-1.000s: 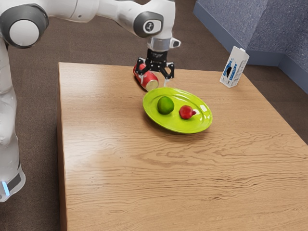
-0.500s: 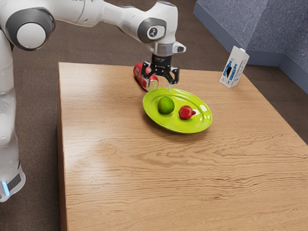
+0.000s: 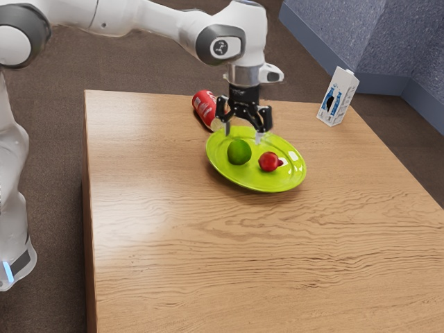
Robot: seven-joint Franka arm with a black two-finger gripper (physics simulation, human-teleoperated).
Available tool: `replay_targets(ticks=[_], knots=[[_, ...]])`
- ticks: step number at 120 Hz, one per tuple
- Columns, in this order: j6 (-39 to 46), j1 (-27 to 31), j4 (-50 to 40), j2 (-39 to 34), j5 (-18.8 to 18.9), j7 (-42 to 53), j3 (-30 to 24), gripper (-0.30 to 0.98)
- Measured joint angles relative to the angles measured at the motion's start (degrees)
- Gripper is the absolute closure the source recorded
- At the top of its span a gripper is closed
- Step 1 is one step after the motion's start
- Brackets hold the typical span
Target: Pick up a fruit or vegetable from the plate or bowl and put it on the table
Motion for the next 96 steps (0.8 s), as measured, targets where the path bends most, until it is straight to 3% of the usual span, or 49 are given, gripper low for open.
replay_targets(ticks=[9,18,96], knots=[[0.07,6.30,-4.58,-4.43,1.48,-0.63,-2.41,0.00],[0.15,8.49,-5.83,-4.58,2.27,-1.17,-3.13,0.00],[3.73,9.72,-2.30,5.33,0.83,-2.62,-4.30,0.00]])
